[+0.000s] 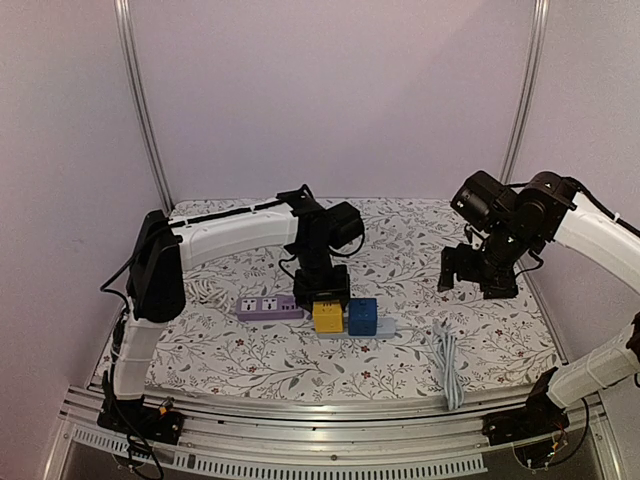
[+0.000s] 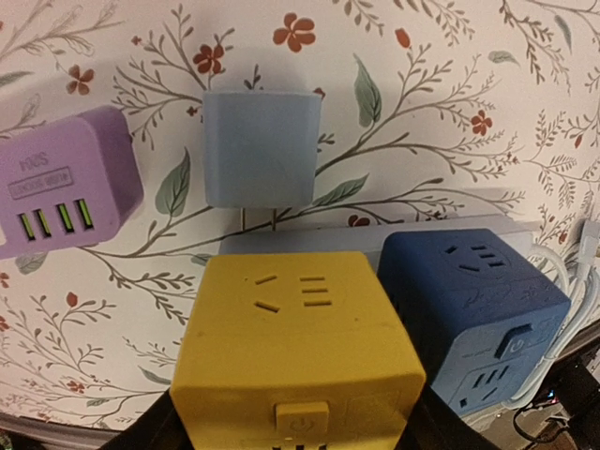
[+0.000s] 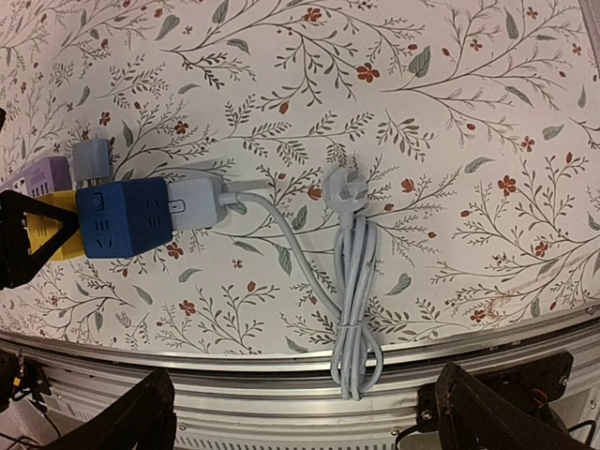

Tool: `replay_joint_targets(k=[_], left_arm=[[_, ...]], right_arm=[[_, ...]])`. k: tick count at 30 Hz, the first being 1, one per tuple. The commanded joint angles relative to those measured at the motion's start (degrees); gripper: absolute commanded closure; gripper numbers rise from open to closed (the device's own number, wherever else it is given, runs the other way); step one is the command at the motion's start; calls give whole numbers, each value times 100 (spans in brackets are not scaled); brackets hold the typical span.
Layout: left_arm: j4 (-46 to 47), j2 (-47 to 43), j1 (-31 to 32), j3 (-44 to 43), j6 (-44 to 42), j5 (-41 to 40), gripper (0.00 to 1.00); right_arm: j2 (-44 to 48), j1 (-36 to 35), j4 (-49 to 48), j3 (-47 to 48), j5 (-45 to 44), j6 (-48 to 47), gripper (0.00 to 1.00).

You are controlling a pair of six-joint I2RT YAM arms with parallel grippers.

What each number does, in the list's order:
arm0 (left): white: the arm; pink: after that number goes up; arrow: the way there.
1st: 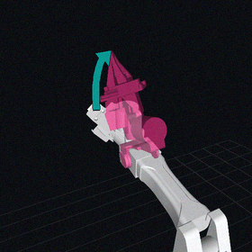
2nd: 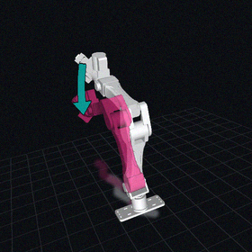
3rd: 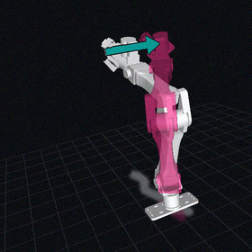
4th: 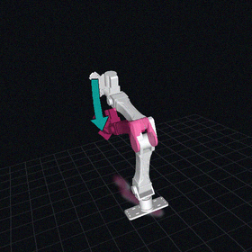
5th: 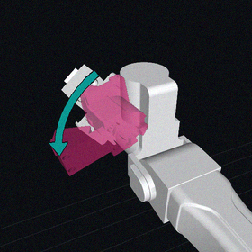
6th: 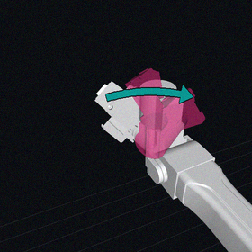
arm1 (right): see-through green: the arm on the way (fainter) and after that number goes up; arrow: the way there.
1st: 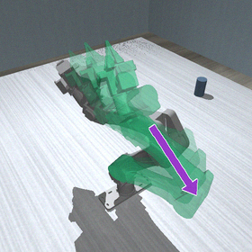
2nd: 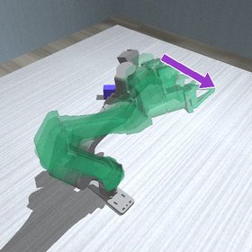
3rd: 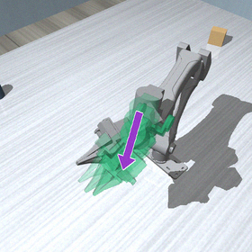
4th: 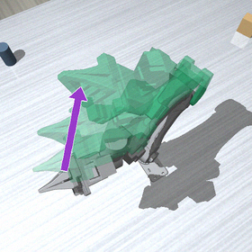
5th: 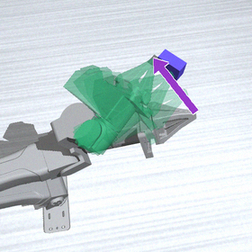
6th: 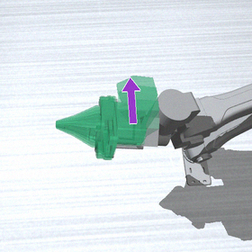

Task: Insert the plug

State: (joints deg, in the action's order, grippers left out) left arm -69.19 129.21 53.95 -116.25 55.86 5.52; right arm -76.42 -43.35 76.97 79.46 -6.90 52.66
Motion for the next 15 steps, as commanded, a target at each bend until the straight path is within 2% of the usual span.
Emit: replay_joint_targets(k=[1, 15], left_arm=[[25, 371, 37, 133, 127, -378, 100], [-208, 722, 164, -40, -343, -514, 100]], right_arm=[[210, 20, 479, -184, -1, 62, 5], [201, 15, 253, -346, 55, 107, 5]])
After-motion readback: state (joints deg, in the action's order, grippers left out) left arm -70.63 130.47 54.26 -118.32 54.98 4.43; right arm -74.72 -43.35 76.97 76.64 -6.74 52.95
